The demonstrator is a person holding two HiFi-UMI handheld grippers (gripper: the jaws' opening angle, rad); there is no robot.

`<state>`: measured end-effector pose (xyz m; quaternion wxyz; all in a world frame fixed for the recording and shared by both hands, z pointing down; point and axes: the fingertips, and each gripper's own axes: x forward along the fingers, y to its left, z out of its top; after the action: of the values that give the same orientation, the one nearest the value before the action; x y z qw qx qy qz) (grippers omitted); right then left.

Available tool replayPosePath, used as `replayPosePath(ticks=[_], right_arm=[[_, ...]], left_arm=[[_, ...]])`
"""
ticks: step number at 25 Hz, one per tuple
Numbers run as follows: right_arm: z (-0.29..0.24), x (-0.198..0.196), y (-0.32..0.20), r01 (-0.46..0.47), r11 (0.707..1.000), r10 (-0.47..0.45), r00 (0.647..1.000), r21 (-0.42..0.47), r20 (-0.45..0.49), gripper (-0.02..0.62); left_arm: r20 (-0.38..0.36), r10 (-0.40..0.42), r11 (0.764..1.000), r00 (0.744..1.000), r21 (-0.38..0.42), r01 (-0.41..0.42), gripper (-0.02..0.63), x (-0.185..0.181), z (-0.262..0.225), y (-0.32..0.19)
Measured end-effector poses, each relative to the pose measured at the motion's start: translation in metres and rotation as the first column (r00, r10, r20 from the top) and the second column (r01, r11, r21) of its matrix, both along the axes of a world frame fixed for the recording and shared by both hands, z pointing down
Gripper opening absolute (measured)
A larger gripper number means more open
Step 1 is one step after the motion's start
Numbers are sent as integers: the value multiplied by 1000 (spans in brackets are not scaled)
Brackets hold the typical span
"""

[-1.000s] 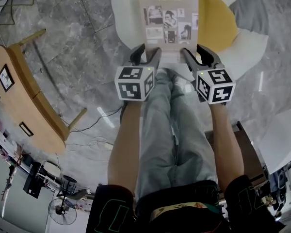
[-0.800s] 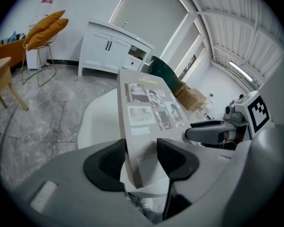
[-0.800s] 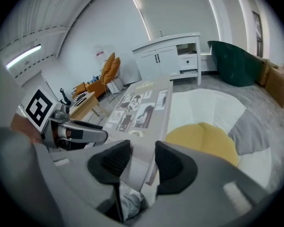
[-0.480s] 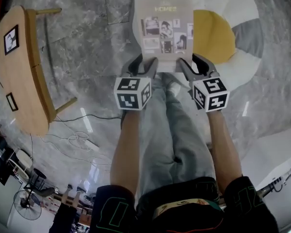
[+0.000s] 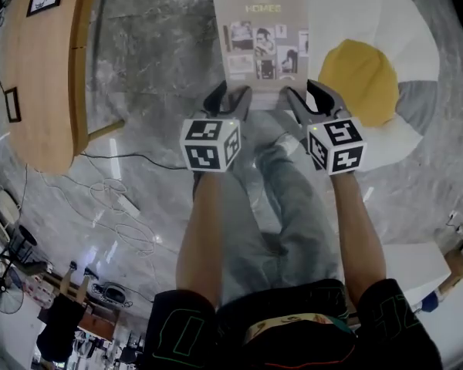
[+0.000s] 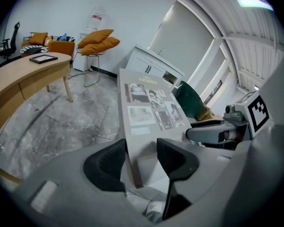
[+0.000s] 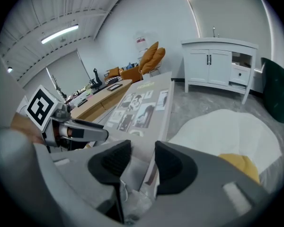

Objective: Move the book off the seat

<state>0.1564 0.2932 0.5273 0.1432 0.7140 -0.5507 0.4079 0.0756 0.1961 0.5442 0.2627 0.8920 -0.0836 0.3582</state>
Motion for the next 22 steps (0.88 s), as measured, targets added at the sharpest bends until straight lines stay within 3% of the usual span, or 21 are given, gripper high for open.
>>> replayPosePath(ticks=[7,10,18,22], right_arm=[[6,-24,-109,86,996,-86,996,-11,7,161],[11,-59,-163,118,993,-117,993,-9,27,161],[-3,-111,-303,284,959,-284,959,0,18,161],[-18,-120,-323,351,936,-351,936,18,4,161]], left_arm=[[14,-89,996,996,3,89,212,-33,5,-101],[30,-139,990,990,13,139,212,-71,9,-151],[23,-319,948,948,32,318,212,-137,-7,-273],[9,-393,918,919,55,392,212,-151,-23,-286]])
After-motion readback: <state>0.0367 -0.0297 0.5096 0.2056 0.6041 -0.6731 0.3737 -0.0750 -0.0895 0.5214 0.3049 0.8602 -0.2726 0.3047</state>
